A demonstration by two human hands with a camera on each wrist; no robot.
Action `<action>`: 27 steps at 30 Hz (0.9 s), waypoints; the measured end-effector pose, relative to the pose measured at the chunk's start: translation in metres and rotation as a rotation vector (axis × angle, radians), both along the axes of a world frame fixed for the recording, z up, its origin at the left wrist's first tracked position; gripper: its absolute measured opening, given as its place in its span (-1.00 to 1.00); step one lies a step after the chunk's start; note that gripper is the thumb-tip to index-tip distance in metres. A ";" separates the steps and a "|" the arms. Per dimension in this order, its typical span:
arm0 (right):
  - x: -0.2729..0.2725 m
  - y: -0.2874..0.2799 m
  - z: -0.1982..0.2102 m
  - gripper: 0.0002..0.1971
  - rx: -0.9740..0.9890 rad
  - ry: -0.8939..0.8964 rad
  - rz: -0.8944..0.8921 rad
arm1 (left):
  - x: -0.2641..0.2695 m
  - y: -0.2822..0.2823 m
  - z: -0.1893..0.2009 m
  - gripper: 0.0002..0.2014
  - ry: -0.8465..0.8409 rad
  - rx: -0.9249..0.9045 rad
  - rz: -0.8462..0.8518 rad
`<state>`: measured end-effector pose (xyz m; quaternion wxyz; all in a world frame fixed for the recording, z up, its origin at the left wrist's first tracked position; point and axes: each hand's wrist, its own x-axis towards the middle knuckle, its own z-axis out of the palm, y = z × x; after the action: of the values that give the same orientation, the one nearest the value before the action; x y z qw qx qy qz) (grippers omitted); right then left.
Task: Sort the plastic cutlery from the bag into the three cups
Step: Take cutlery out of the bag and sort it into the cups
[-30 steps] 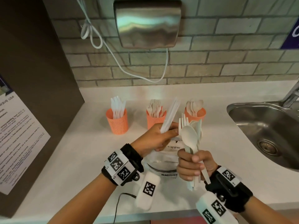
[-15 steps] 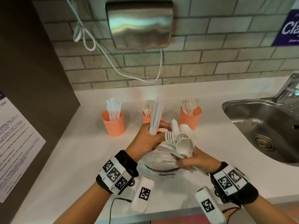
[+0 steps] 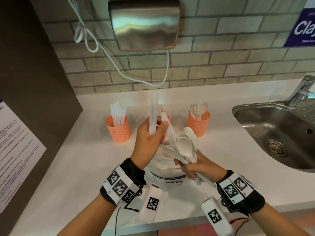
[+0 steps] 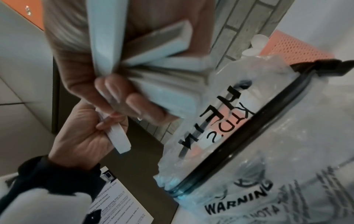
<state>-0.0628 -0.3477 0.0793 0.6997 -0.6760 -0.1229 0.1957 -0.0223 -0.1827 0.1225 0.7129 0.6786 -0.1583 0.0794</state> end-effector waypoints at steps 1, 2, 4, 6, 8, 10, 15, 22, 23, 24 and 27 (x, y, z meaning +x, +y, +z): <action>0.000 0.000 0.000 -0.82 -0.012 -0.004 -0.022 | 0.002 0.000 0.001 -0.83 0.018 -0.047 0.026; -0.001 0.001 -0.001 -0.82 -0.022 -0.004 -0.044 | 0.003 0.000 0.002 -0.84 0.039 -0.080 0.032; -0.001 0.002 -0.002 -0.81 -0.039 0.004 -0.070 | 0.003 -0.001 0.000 -0.82 0.098 -0.087 -0.011; 0.000 0.003 -0.002 -0.83 -0.033 0.019 -0.070 | 0.000 -0.001 -0.006 -0.76 0.150 -0.018 -0.080; 0.001 0.004 -0.003 -0.84 0.003 0.056 -0.047 | -0.002 -0.003 -0.011 -0.77 0.165 0.046 -0.131; 0.003 0.004 -0.004 -0.84 0.034 0.095 -0.012 | 0.002 -0.003 -0.012 -0.74 0.170 0.051 -0.123; 0.009 0.007 -0.005 -0.82 0.073 0.118 0.023 | 0.019 0.003 -0.007 -0.78 0.239 -0.077 -0.051; 0.021 0.012 -0.006 -0.73 0.048 0.146 0.033 | 0.029 0.002 -0.014 -0.73 0.318 0.024 -0.148; 0.023 0.011 -0.006 -0.73 0.037 0.145 0.021 | 0.036 0.006 -0.013 -0.72 0.316 -0.013 -0.128; 0.025 0.010 -0.007 -0.73 0.024 0.140 0.009 | 0.043 0.009 -0.010 -0.73 0.324 -0.076 -0.108; 0.031 0.008 -0.006 -0.83 -0.014 0.137 -0.028 | 0.071 0.026 -0.001 -0.79 0.411 -0.399 -0.022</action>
<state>-0.0319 -0.3396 0.0734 0.7045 -0.6675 -0.0639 0.2324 0.0492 -0.1566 0.1211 0.8504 0.5248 0.0007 -0.0379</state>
